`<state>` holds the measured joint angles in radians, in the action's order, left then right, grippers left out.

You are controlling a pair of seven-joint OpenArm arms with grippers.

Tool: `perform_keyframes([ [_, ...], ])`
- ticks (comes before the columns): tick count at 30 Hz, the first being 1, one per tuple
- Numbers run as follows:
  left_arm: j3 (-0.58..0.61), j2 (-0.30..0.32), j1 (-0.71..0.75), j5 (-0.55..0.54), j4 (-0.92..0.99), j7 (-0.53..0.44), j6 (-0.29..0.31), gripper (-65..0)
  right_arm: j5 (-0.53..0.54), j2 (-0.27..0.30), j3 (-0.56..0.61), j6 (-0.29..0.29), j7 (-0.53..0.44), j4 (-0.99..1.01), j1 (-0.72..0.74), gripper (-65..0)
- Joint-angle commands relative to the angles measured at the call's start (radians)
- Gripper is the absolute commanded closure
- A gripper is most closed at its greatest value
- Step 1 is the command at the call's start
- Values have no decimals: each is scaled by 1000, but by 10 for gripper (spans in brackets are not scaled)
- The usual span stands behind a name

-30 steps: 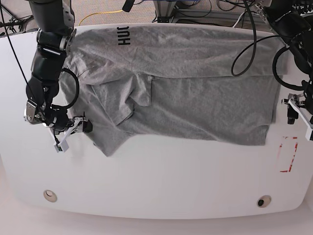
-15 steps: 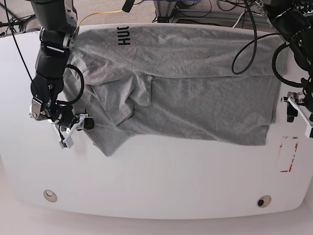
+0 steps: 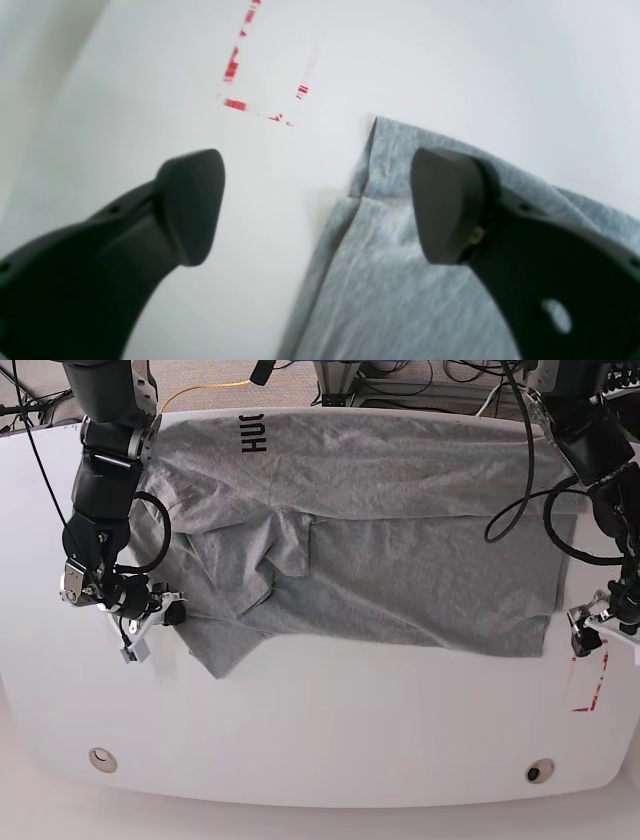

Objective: Fold the T-shirt properly
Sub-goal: 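Move both grippers to the shirt hem corners, then pinch the hem corners with both grippers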

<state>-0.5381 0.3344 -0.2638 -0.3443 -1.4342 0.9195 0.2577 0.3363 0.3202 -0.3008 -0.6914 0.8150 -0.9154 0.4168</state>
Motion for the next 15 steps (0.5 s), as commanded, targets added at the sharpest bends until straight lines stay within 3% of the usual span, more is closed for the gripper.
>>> perform_keyframes([
  [1, 36, 21, -35, -6, 72, -75, -45, -597, 14, 15, -4, -7, -19, -18, 29, -49],
  [10, 100, 22, -130, -6, 435, -257, -48, -600, 14, 12, -5, -7, -19, -18, 26, -49],
  [15, 191, 21, -173, -8, 551, -320, -7, -599, 14, 12, -5, -7, -19, -18, 26, -49],
])
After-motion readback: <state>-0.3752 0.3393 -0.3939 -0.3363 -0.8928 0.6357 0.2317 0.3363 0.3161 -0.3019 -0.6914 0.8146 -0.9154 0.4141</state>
